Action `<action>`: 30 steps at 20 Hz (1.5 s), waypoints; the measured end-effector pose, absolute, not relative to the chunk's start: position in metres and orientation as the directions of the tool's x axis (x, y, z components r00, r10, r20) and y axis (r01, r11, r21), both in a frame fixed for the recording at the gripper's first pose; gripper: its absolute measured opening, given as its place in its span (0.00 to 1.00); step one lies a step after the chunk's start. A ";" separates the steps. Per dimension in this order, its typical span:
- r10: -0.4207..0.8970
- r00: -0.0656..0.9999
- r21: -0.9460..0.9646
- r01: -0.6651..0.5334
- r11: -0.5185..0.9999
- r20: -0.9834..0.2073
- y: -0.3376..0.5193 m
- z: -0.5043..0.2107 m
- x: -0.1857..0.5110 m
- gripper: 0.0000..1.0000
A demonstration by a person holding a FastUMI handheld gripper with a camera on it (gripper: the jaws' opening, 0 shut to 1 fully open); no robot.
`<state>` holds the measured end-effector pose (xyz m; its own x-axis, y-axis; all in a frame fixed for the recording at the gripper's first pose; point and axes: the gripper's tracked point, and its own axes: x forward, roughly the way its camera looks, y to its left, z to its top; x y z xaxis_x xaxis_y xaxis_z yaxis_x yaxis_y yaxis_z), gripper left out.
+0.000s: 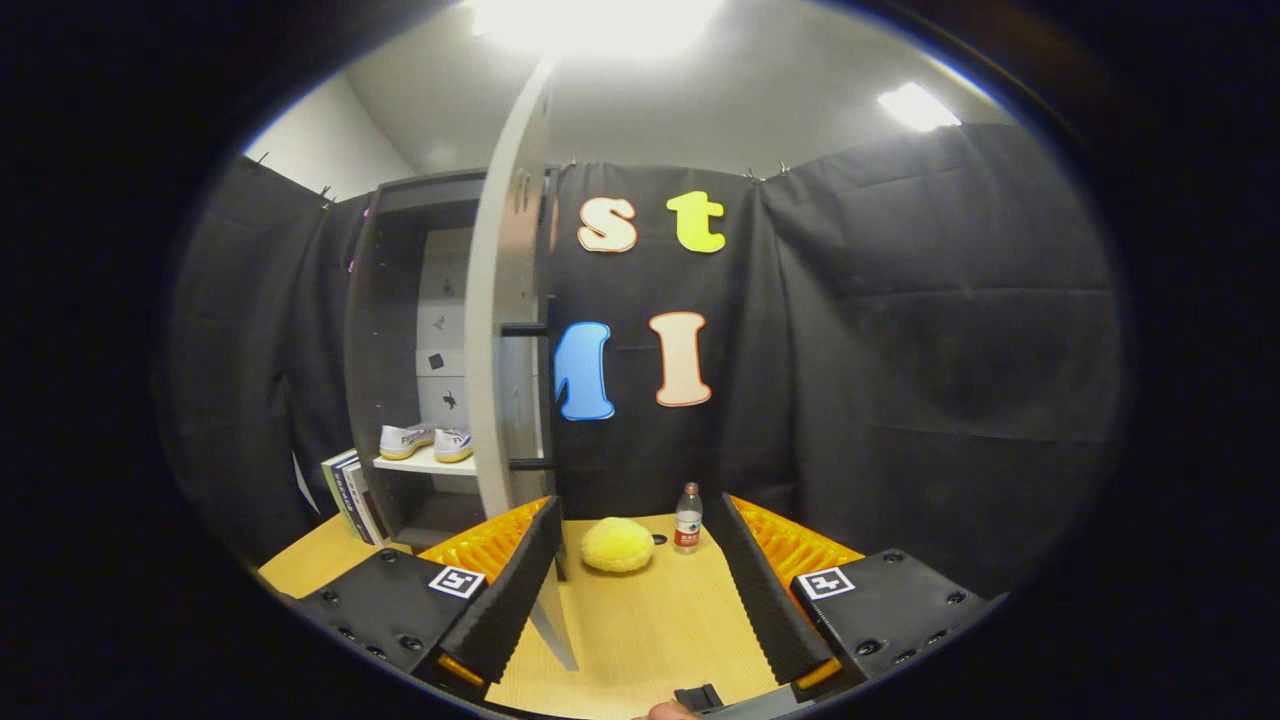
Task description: Open the shoe cabinet door, grab the shoes and put them into the shoe cabinet, then close the shoe cabinet door.
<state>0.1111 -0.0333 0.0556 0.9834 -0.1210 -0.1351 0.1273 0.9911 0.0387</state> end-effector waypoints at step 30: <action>0.042 0.989 0.026 -0.039 0.999 -0.143 0.088 0.055 0.196 0.94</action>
